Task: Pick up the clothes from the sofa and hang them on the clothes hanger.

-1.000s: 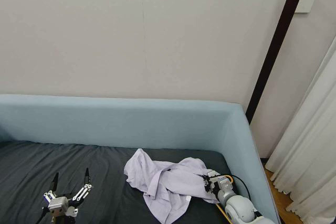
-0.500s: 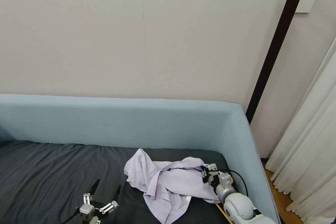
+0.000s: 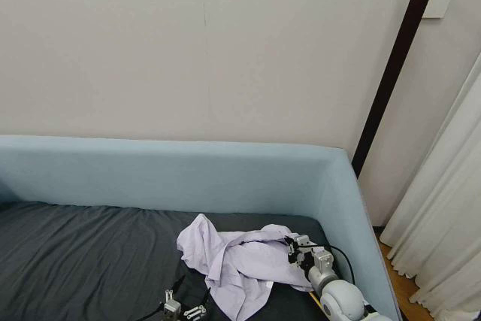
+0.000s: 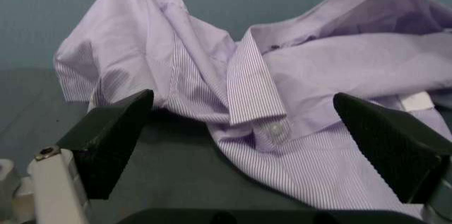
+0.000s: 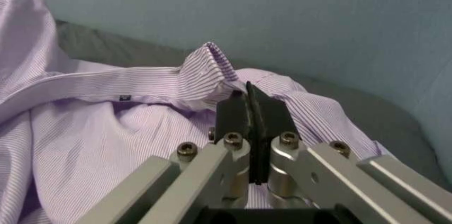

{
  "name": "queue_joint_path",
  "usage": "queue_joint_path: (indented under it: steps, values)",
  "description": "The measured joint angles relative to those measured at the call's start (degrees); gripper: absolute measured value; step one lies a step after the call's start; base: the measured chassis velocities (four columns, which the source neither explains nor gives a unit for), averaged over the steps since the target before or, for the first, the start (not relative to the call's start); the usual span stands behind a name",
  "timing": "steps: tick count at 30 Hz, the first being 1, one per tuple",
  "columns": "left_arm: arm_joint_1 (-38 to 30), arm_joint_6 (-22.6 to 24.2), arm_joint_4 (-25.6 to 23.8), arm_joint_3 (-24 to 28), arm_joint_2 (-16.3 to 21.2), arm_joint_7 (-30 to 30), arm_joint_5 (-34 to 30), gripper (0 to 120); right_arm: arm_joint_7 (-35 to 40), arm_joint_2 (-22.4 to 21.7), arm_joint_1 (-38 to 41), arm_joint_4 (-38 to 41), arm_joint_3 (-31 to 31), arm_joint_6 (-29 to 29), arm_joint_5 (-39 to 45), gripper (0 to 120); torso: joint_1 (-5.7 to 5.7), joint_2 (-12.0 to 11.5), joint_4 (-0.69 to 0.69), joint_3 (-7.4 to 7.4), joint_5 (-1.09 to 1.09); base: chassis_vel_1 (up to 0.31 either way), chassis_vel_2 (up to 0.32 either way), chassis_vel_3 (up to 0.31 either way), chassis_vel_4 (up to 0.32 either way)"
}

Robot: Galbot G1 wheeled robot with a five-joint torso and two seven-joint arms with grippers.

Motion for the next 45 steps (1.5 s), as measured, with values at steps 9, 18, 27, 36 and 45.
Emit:
queue_joint_path:
  steps: [9, 18, 27, 36, 45]
  values:
    - [-2.12, 1.31, 3.17, 1.55, 0.56, -0.86, 3.78, 100, -0.23, -0.15, -0.68, 1.21, 0.01, -0.2, -0.01, 0, 0.0, 0.0, 0.01, 0.0, 0.0, 0.0, 0.0, 0.0, 0.0]
    - [-6.19, -0.46, 7.85, 2.52, -0.94, -0.86, 5.32, 100, -0.23, -0.32, -1.48, 2.24, 0.57, -0.36, 0.22, 0, 0.0, 0.0, -0.01, 0.0, 0.0, 0.0, 0.0, 0.0, 0.0]
    - [-8.48, -1.23, 10.98, 2.58, -2.76, -0.78, 6.13, 99, -0.15, -0.27, -1.72, 2.88, 0.73, -0.61, 0.37, 0, 0.0, 0.01, 0.0, 0.0, 0.0, 0.0, 0.0, 0.0, 0.0]
    - [-8.69, -1.37, 11.82, 2.46, -3.04, -0.64, 6.13, 95, -0.09, -0.27, -1.99, 3.03, 0.93, -0.61, 0.33, 0, 0.0, 0.01, 0.0, 0.0, 0.0, 0.0, 0.0, 0.0, 0.0]
    - [-9.37, -1.84, 13.24, 2.18, -3.45, -0.68, 6.19, 73, -0.06, -0.24, -2.43, 3.32, 1.06, -0.58, 0.28, 0, 0.0, 0.01, 0.0, 0.0, 0.0, 0.0, 0.0, 0.0, 0.0]
